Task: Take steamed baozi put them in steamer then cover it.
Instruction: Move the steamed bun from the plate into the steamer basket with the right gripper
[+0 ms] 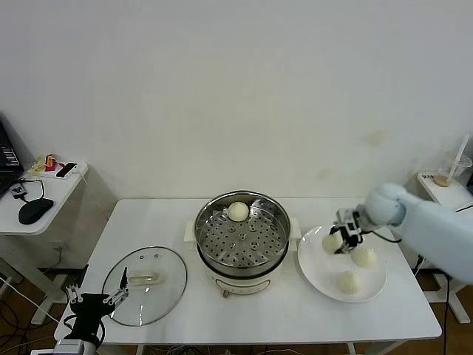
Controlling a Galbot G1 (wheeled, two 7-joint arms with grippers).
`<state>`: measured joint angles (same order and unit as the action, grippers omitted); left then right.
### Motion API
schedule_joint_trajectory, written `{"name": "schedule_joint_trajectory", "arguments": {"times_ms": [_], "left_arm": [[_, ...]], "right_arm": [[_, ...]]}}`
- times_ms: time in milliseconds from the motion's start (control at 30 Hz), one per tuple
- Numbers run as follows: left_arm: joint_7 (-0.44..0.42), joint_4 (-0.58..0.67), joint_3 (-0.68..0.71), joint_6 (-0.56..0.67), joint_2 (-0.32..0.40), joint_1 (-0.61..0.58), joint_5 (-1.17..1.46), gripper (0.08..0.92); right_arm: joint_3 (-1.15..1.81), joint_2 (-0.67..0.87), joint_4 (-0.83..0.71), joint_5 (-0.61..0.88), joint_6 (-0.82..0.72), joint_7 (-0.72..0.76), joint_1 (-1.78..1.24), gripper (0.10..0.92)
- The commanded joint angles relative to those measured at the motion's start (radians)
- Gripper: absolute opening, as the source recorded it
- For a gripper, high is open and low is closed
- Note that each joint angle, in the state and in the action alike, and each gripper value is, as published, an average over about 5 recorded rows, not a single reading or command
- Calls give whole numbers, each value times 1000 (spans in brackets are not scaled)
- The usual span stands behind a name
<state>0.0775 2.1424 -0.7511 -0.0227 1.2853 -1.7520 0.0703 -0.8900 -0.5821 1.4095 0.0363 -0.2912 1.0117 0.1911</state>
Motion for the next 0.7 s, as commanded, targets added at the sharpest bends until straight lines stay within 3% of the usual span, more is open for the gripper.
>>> {"name": "schedule_joint_trajectory", "arguments": {"times_ms": [33,367,700], "left_arm": [[0,-1,1,-1,-4,3,0,823],[-2,-11,5,-7,-16,26,0,823],[-3,-19,-5,-10,-23,46,5,823]], "right_arm": [[-35,50,45,108,-8,8,201,611],[-215,-222,55,289,-99,-52,489,612],[-289,-531,14,505,-249,-131,450,617]]}}
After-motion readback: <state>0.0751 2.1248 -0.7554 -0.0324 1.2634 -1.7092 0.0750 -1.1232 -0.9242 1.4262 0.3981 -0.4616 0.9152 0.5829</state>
